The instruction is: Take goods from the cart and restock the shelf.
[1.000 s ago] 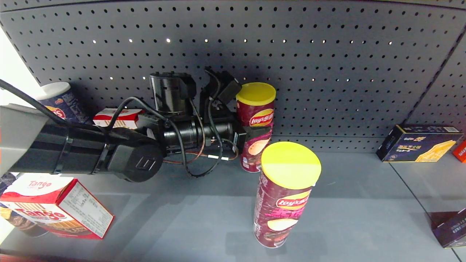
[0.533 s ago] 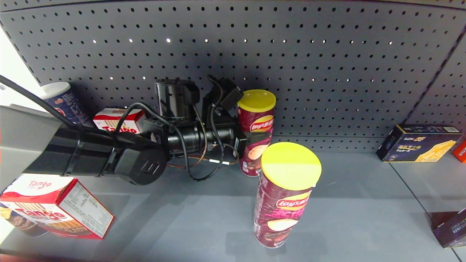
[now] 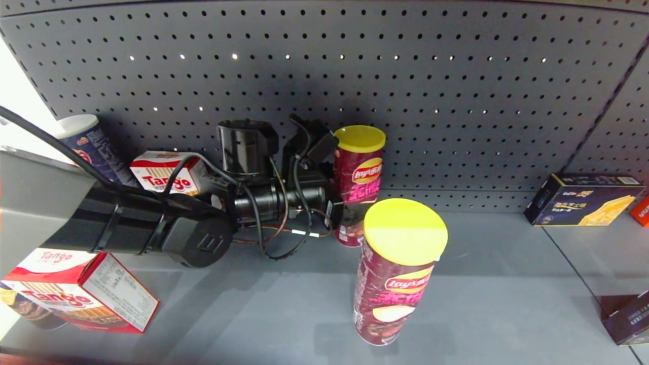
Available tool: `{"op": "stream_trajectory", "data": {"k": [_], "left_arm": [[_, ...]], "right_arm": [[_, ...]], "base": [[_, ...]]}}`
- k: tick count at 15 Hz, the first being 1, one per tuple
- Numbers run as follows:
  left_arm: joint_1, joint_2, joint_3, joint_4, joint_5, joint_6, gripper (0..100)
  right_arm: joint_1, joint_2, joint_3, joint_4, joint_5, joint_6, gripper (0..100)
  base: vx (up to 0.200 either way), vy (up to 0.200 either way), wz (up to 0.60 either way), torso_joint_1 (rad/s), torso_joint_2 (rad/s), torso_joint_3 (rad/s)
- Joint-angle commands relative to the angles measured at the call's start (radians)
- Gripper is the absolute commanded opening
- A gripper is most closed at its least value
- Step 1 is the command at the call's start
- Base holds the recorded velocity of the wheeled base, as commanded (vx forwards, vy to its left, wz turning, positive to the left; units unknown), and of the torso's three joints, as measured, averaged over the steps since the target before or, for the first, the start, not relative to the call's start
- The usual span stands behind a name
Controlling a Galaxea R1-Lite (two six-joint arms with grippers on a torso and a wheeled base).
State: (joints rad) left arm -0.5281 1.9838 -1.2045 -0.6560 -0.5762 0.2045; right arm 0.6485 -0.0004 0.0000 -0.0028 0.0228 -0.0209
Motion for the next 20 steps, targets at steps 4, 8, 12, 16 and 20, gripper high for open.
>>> {"op": "stream_trajectory", "data": {"k": [4,8,12,16,20], "left_arm": [[0.000,-0.056,0.079,-0.044,0.004,-0.002,100],[0.002,-0.128,0.246,-0.134,0.096,0.000,100],[0.003,-0.157,0.341,-0.195,0.274,-0.002,100],[0.007,-0.154,0.335,-0.200,0.340,-0.002,100],[0.008,-0.148,0.330,-0.198,0.363,-0.002,100]], "right_arm": [[0.000,0.000,0.000,0.000,0.000,-0.001,100],[0.000,0.000,0.000,0.000,0.000,-0.001,100],[0.000,0.000,0.000,0.000,0.000,-0.001,100],[0.000,0.000,0.000,0.000,0.000,-0.001,100],[0.000,0.000,0.000,0.000,0.000,-0.001,100]], "base": [[0.000,0.000,0.00,0.000,0.00,0.000],[0.000,0.000,0.00,0.000,0.00,0.000],[0.000,0.000,0.00,0.000,0.00,0.000],[0.000,0.000,0.00,0.000,0.00,0.000],[0.000,0.000,0.00,0.000,0.00,0.000]]}}
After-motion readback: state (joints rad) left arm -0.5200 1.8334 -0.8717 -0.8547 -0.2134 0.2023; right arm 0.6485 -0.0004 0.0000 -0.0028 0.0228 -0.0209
